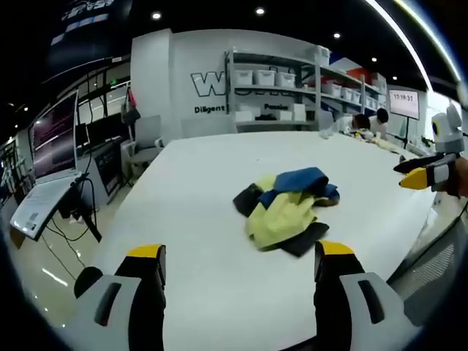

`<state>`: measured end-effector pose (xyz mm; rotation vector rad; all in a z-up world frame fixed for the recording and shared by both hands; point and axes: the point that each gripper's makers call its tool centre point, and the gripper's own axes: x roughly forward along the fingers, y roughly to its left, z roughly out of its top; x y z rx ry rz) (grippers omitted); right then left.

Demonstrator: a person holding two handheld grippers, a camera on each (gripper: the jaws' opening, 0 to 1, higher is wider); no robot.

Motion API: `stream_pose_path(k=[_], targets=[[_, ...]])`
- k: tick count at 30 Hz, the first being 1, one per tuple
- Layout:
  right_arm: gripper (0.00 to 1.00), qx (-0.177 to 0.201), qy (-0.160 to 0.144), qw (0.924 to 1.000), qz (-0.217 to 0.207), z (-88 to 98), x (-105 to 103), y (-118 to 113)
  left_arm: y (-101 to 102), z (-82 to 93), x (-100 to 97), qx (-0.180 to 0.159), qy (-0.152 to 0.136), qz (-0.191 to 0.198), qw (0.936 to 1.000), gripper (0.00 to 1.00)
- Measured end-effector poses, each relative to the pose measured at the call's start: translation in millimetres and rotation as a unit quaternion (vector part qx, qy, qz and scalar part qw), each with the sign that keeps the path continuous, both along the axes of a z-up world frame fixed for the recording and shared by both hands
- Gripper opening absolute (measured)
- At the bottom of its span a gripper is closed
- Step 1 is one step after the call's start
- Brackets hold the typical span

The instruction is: Fold the garment on the visible template until the final outline fits inside the template.

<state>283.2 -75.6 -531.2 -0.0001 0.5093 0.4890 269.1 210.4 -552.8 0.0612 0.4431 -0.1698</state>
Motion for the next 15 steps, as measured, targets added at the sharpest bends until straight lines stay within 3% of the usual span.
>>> stream_pose_path(k=[15], targets=[[0.92,-0.002,0.003,1.0,0.001,-1.7,-1.5,0.0,-3.2,-1.1,-1.3,-0.005,0.004,-0.005,1.0,0.8]])
